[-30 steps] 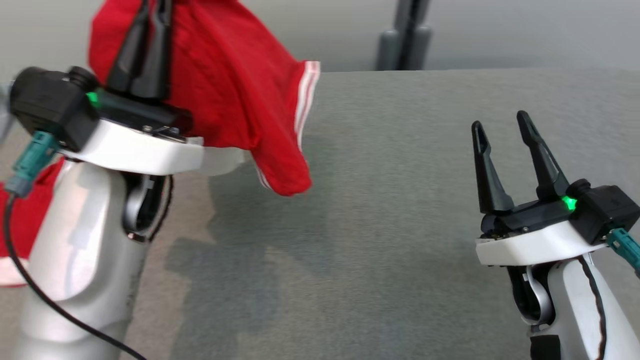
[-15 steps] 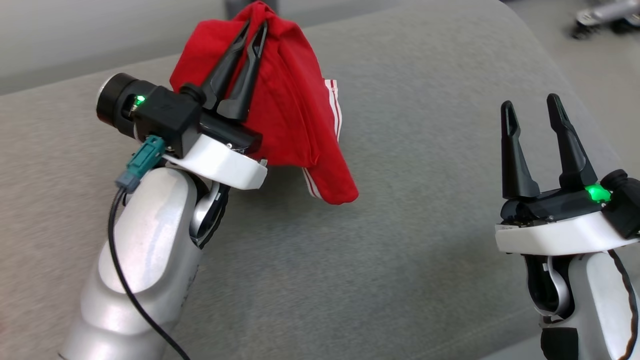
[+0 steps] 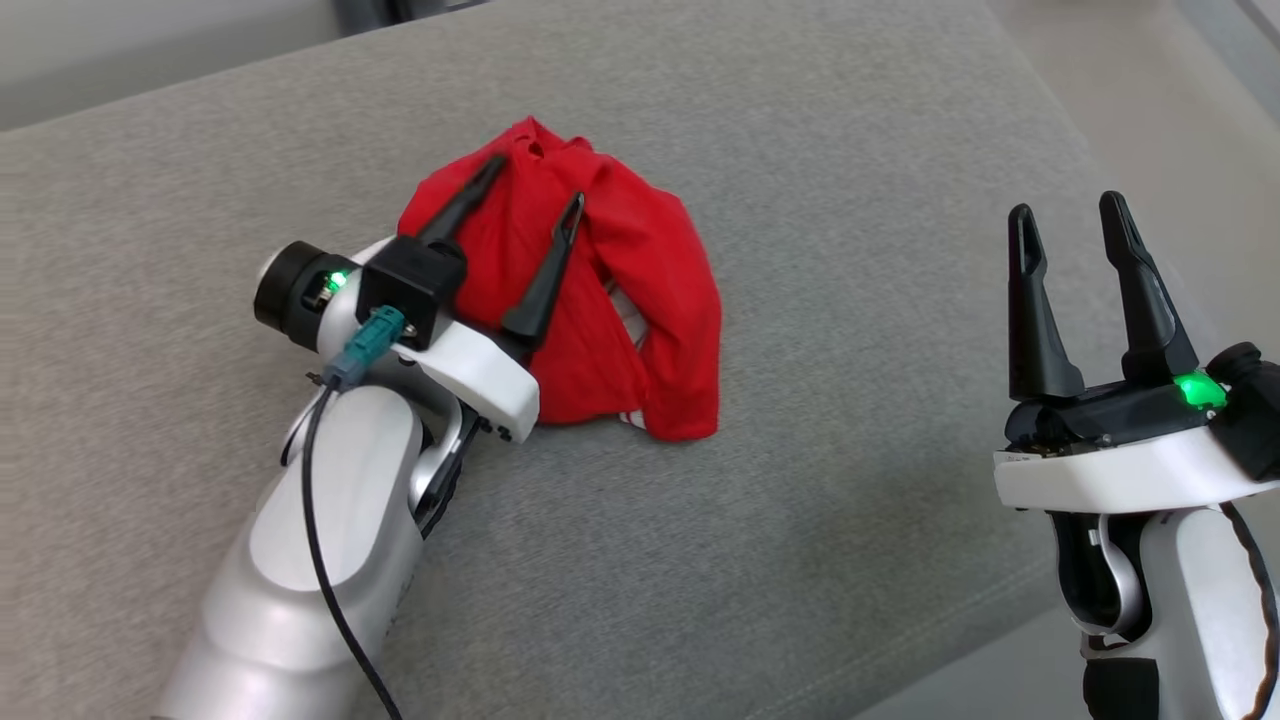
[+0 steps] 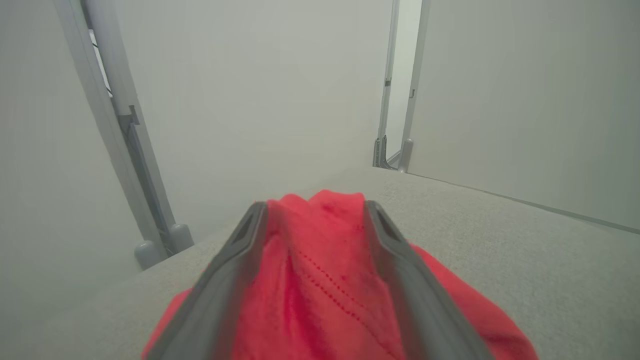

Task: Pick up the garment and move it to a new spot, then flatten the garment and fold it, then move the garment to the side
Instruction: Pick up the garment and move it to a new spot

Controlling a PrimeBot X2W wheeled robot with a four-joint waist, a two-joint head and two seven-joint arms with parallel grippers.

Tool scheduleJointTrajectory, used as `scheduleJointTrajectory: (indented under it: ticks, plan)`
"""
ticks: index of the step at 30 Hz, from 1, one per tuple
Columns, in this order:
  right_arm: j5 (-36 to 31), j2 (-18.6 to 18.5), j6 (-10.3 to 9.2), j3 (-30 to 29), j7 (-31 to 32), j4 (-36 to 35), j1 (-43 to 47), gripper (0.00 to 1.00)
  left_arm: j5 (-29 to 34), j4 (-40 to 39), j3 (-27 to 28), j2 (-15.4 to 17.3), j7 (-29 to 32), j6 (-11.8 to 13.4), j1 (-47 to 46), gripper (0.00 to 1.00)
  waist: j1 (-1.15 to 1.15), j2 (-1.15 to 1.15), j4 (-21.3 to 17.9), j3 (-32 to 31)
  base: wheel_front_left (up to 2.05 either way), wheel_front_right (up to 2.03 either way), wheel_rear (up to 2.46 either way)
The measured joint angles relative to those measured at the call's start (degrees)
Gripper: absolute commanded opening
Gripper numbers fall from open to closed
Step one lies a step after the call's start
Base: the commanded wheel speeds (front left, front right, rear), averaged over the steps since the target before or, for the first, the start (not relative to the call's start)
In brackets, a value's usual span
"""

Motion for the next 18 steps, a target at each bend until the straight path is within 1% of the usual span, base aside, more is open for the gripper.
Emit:
scheduleJointTrajectory:
  ticks: [3, 8, 15, 18]
  plan:
    - [-1.1, 0.0, 0.00, 0.0, 0.0, 0.1, -0.1, 1.00, -0.8, -1.7, 1.7, -0.4, 0.0, 0.1, 0.0, 1.00, 0.00, 0.00, 1.9, -0.5, 0.00, 0.00, 0.00]
    - [-2.8, 0.1, 0.00, 0.2, 0.0, 0.9, -0.1, 1.00, -1.0, -7.5, 5.3, -0.5, 0.0, 0.7, 1.7, 1.00, 0.00, 0.00, 6.0, -2.0, 0.00, 0.00, 0.00]
    - [-5.7, 0.1, 0.00, 0.9, 0.0, 3.0, 0.9, 1.00, -0.7, -15.5, 12.5, -0.1, 0.0, 2.1, 9.6, 1.00, 0.00, 0.00, 12.5, -5.8, 0.00, 0.00, 0.00]
    - [-7.5, 0.1, 0.00, 1.2, 0.0, 3.5, 1.8, 1.00, 0.0, -17.2, 14.6, 0.0, 0.0, 2.0, 14.1, 1.00, 0.00, 0.00, 15.4, -7.5, 0.00, 0.00, 0.00]
